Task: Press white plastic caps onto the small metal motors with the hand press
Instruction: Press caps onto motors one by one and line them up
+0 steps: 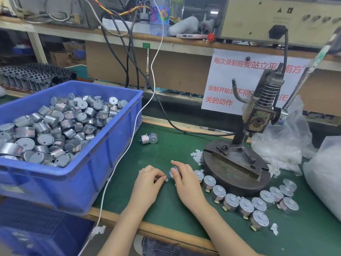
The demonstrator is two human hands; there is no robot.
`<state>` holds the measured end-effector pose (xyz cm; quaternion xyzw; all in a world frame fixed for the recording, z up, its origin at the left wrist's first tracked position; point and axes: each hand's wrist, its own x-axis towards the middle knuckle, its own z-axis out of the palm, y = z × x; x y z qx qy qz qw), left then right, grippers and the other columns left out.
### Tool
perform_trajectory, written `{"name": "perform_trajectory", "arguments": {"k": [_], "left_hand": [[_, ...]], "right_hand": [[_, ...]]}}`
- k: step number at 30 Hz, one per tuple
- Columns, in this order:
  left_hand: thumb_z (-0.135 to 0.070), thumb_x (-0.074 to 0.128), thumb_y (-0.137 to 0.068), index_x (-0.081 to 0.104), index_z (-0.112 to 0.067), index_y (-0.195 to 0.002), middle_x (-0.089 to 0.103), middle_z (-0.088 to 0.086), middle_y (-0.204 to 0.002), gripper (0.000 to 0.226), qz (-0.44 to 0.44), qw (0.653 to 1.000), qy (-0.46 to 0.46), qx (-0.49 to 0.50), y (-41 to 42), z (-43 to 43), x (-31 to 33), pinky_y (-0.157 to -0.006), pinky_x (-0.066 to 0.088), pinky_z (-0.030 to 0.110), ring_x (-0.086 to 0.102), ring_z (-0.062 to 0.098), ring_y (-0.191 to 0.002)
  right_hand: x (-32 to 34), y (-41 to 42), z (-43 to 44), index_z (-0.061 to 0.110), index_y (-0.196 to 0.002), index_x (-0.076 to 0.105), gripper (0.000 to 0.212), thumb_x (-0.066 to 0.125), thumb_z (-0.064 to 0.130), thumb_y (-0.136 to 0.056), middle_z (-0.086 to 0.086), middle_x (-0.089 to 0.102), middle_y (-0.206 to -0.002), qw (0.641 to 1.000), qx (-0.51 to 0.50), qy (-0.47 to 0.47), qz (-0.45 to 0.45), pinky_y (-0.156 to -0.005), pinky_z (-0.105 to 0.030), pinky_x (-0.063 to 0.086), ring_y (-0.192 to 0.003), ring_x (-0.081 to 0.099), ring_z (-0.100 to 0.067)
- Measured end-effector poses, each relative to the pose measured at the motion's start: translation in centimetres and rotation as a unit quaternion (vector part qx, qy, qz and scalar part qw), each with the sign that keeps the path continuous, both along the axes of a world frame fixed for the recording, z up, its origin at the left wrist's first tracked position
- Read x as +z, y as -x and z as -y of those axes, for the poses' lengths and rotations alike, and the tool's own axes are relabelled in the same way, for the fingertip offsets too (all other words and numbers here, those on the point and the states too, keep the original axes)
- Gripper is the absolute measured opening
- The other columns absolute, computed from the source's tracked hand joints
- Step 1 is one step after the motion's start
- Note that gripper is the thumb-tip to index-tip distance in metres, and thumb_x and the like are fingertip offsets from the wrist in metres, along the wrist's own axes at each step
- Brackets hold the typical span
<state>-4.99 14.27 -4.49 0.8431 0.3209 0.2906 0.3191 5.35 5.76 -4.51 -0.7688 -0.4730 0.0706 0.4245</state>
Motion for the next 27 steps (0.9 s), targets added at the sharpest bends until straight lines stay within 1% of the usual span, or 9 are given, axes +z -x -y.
{"name": "perform_trajectory", "arguments": {"k": [4,7,9,11,15,23,27], "left_hand": [[-0.016,0.061,-0.088,0.068,-0.015,-0.079,0.047,-0.012,-0.074,0.011,0.016,1.0,0.0,0.017,-0.1,-0.1,-0.2,-0.072,0.031,0.023,0.046,0.01,-0.072],[-0.015,0.061,-0.088,0.068,-0.015,-0.079,0.048,-0.012,-0.074,0.012,0.022,1.0,-0.001,0.02,-0.1,-0.2,-0.3,-0.069,0.029,0.021,0.045,0.006,-0.07],[-0.014,0.06,-0.088,0.068,-0.015,-0.078,0.048,-0.012,-0.074,0.012,0.022,1.0,-0.004,0.02,-0.2,-0.2,-0.4,-0.069,0.028,0.021,0.044,0.004,-0.069],[-0.015,0.06,-0.088,0.068,-0.015,-0.078,0.046,-0.012,-0.073,0.013,0.016,1.0,-0.009,0.02,-0.2,-0.2,-0.5,-0.068,0.028,0.022,0.044,0.005,-0.069],[-0.017,0.059,-0.089,0.068,-0.015,-0.08,0.043,-0.013,-0.074,0.012,-0.001,1.0,-0.024,0.018,-0.3,-0.2,-0.7,-0.067,0.029,0.022,0.045,0.009,-0.072],[-0.02,0.059,-0.089,0.067,-0.017,-0.081,0.043,-0.013,-0.074,0.013,-0.014,0.999,-0.03,0.023,-0.4,-0.2,-0.9,-0.063,0.026,0.02,0.044,0.009,-0.074],[-0.021,0.058,-0.089,0.067,-0.018,-0.081,0.042,-0.014,-0.073,0.013,-0.02,0.999,-0.035,0.017,-0.3,-0.3,-1.0,-0.062,0.025,0.02,0.04,0.003,-0.069]], "right_hand": [[-0.2,-0.1,-0.2,0.016,-0.14,0.039,0.041,0.037,0.024,-0.101,0.002,0.043,-0.108,0.999,0.02,0.036,0.01,-0.082,-0.008,0.024,-0.109,0.046,-0.012],[-0.1,-0.2,-0.4,0.015,-0.144,0.031,0.044,0.035,0.024,-0.101,-0.005,0.046,-0.117,0.998,0.031,0.057,0.019,-0.083,-0.011,0.025,-0.112,0.046,-0.016],[0.0,-0.2,-0.4,0.013,-0.144,0.031,0.044,0.035,0.023,-0.101,-0.007,0.047,-0.119,0.997,0.039,0.057,0.025,-0.084,-0.01,0.025,-0.112,0.046,-0.017],[0.2,-0.1,-0.4,0.013,-0.144,0.032,0.044,0.037,0.023,-0.101,-0.008,0.047,-0.119,0.997,0.046,0.056,0.029,-0.086,-0.01,0.025,-0.113,0.047,-0.017],[0.4,-0.1,-0.4,0.014,-0.143,0.034,0.043,0.036,0.022,-0.101,-0.009,0.048,-0.119,0.996,0.056,0.061,0.03,-0.093,-0.015,0.028,-0.113,0.047,-0.017],[0.4,0.0,-0.5,0.016,-0.143,0.035,0.042,0.036,0.022,-0.101,-0.008,0.048,-0.117,0.997,0.053,0.056,0.03,-0.092,-0.014,0.028,-0.113,0.047,-0.016],[0.4,0.0,-0.4,0.017,-0.142,0.035,0.042,0.037,0.022,-0.101,-0.008,0.048,-0.117,0.997,0.056,0.054,0.025,-0.09,-0.011,0.026,-0.112,0.047,-0.015]]}}
